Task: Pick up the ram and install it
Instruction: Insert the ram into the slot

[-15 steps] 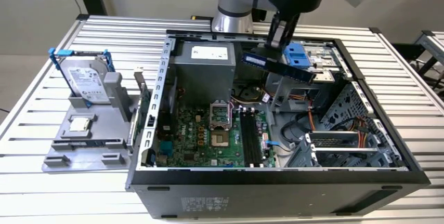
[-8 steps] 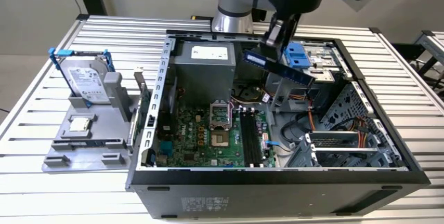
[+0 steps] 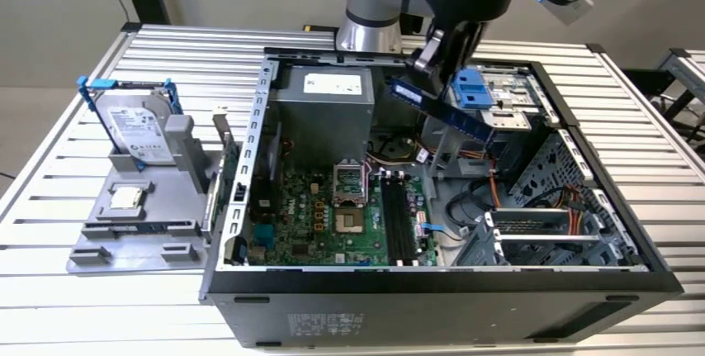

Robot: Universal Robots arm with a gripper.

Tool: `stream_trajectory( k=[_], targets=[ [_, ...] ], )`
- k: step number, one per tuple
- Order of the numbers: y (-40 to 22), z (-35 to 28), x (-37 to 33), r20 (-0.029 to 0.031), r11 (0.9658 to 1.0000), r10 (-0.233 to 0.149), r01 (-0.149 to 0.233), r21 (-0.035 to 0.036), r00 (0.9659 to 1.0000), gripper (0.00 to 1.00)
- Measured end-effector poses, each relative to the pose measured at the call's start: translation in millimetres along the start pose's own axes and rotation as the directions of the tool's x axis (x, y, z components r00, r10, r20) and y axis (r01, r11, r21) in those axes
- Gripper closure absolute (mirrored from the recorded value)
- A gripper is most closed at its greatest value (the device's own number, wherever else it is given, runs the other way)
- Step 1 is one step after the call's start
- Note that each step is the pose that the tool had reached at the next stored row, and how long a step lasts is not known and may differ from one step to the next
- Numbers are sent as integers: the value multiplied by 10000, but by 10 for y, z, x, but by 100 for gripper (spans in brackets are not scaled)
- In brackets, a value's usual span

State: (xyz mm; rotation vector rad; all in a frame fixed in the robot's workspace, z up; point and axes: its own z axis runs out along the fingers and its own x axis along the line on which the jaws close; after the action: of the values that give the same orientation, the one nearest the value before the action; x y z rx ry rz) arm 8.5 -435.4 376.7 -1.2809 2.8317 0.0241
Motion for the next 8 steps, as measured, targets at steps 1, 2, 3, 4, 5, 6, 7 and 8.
stream_trajectory(
  k=[1, 2, 3, 4, 5, 6, 7, 8],
  targets=[
    [0, 1, 0, 0, 9999, 168, -168, 6, 9999, 100],
    [0, 1, 0, 0, 9994, 340, -340, 12, 9994, 100],
    [0, 2, 0, 0, 9987, 506, -506, 19, 9987, 100],
    [0, 3, 0, 1, 9977, 672, -672, 25, 9977, 100],
    [0, 3, 0, 1, 9964, 848, -848, 31, 9964, 100],
    [0, 4, 0, 2, 9950, 1003, -1003, 37, 9950, 100],
    [0, 5, 0, 2, 9930, 1178, -1178, 44, 9930, 100],
    [0, 6, 0, 3, 9909, 1343, -1343, 50, 9909, 100]
  ],
)
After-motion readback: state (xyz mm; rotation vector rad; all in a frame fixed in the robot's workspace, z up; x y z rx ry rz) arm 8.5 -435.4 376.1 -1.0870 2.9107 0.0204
